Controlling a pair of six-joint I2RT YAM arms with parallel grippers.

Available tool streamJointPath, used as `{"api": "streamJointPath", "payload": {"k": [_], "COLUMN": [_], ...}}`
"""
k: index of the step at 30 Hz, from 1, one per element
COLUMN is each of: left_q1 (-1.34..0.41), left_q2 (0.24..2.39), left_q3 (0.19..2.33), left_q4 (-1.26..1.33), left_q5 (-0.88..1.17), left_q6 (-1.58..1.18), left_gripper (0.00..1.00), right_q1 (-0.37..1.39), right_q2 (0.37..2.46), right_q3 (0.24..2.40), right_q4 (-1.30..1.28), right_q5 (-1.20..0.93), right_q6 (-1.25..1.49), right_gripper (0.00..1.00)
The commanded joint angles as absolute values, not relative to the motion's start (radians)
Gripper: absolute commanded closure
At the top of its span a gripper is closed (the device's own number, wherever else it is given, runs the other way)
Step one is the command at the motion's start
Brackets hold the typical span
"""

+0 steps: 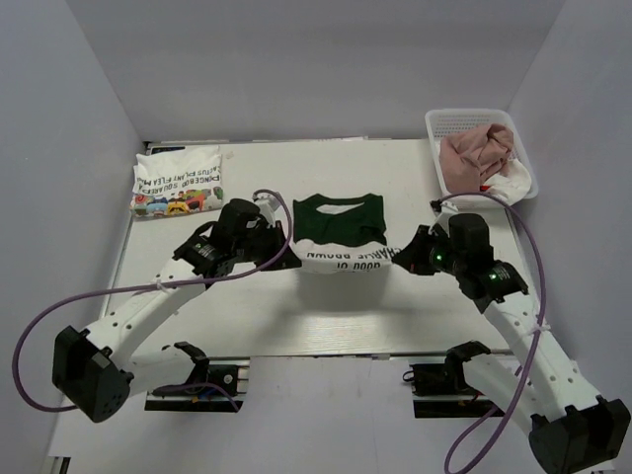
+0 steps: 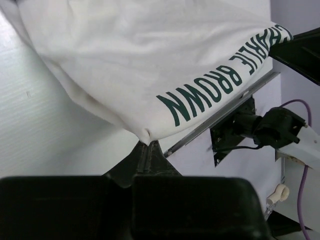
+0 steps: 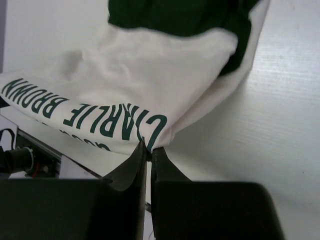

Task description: Fold and stack the t-shirts

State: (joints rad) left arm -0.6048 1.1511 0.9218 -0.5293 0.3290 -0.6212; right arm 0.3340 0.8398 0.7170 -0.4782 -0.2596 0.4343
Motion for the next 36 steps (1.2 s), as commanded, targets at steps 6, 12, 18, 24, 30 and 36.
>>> {"api": "streamJointPath", "payload": {"k": [6, 12, 18, 24, 30, 36], "left_q1": [-0.595, -0.586, -0.554, -0.495, -0.448, -0.405], "left_q2": [1.158, 1.352, 1.532, 1.782, 2.002, 2.143], "left_q3": [1.055, 1.210, 1.383, 1.603, 1.769, 1.893], "left_q4": [-0.554, -0.578, -0.601, -0.589, -0.557, -0.552], "left_q5": [0.122, -0.072, -0.164, -0.127, -0.066, -0.038], "left_q6": [-0.627, -0.638, -0.620, -0.565, -0.502, -0.471], "left_gripper": [1.00, 1.00, 1.00, 1.00, 1.00, 1.00], "right_q1": [0.321, 0.318, 0.305, 0.275, 0.249, 0.232], "right_q2": [0.879, 1.026, 1.271, 1.480, 1.721, 1.942], "right_q3": [0.893, 0.946, 1.097, 1.249, 1.394, 1.567], "right_q4": [-0.427, -0.278, -0.250, -0.242, -0.255, -0.264], "right_q5": [-0.167, -0.110, -0.068, -0.078, -0.101, -0.176], "right_q6": [0.433, 0.488, 0.465, 0.465, 0.474, 0.485], "right_gripper": [1.00, 1.00, 1.00, 1.00, 1.00, 1.00]}}
